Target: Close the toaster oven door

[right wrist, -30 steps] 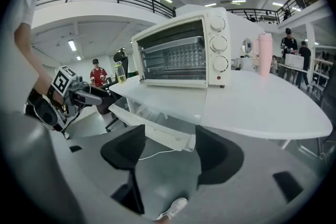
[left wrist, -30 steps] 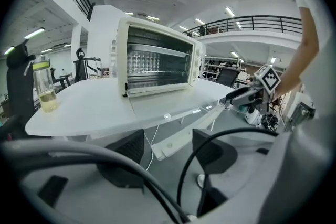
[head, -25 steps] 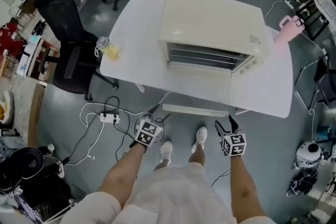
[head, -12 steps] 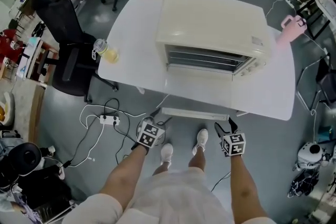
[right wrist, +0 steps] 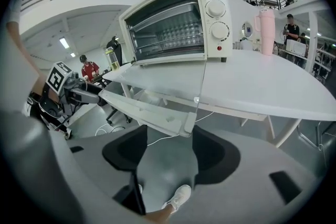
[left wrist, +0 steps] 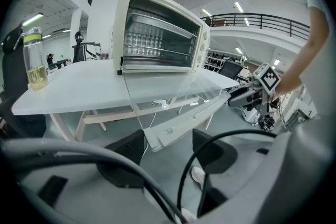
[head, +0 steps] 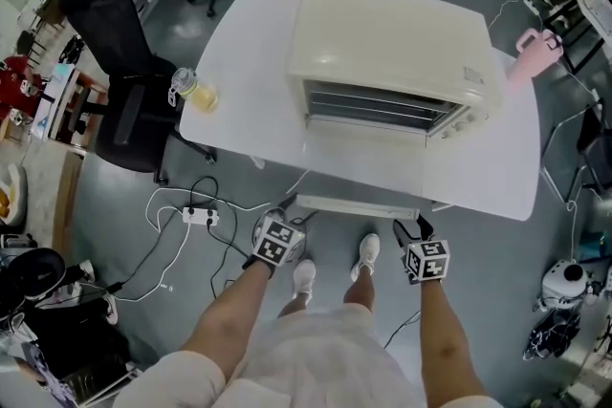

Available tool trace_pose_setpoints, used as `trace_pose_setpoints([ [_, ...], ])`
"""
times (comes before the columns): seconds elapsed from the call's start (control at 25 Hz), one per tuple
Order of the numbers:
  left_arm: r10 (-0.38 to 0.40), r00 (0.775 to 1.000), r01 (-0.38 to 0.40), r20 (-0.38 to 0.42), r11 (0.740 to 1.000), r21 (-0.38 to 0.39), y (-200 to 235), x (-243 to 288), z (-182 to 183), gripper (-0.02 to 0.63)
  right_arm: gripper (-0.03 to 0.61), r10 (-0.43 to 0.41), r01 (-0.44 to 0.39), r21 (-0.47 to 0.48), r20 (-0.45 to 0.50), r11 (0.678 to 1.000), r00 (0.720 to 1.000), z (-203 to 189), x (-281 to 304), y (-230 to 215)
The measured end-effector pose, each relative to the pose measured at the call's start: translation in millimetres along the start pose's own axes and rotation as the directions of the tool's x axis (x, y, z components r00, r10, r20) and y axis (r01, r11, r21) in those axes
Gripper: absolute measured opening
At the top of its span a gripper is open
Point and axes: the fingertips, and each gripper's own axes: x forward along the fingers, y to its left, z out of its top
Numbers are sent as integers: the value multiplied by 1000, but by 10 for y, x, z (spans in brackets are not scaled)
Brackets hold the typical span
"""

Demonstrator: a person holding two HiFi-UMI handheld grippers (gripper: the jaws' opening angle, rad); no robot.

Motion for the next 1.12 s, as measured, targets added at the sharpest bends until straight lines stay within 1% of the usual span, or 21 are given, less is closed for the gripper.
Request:
trace_pose_setpoints([
  [0.16, 9, 1000, -8, 2, 999, -48, -45, -25, 13, 264, 263, -7, 7, 27, 14, 1000, 1000, 29, -50, 7],
  [0.2, 13, 1000, -12, 8, 999, -52, -50, -37, 27, 264, 255, -13, 12, 25, 21, 1000, 1000, 45, -67, 7],
  [0.36, 17, 999, -15, 33, 998, -65, -81, -123, 155, 268, 256, -35, 35, 11, 50, 999, 998, 113, -142, 8],
  [0.48, 10, 998, -6, 54, 997, -81, -113, -249, 287, 272, 255, -42, 40, 19, 89, 999, 995, 224, -253, 44],
  [0.56, 3, 997, 3, 73, 996, -87, -126, -329, 366, 273, 255, -50, 50, 4, 107, 999, 993, 303, -331, 68],
  [0.64, 3, 997, 3, 80, 997, -81, -136, -402, 450, 275, 255, -61, 63, -19, 120, 998, 991, 391, -406, 81],
  [0.68, 14, 997, -9, 79, 998, -60, -135, -429, 489, 275, 255, -66, 70, -27, 129, 997, 989, 438, -445, 83],
  [0.76, 67, 995, -68, 72, 998, 11, -101, -467, 552, 273, 250, -76, 83, -33, 157, 996, 985, 540, -533, 85],
  [0.8, 94, 993, -97, 72, 995, 38, -77, -485, 586, 273, 247, -83, 89, -30, 173, 996, 981, 594, -574, 86],
  [0.84, 112, 991, -116, 77, 992, 48, -57, -505, 627, 273, 246, -91, 98, -28, 185, 995, 978, 645, -608, 84],
  [0.92, 121, 989, -125, 86, 992, 35, -38, -548, 709, 272, 229, -110, 117, -28, 199, 993, 974, 729, -653, 71],
  [1.12, 103, 990, -101, 99, 995, -23, -52, -658, 841, 261, 227, -137, 145, -19, 227, 989, 964, 867, -742, 70],
])
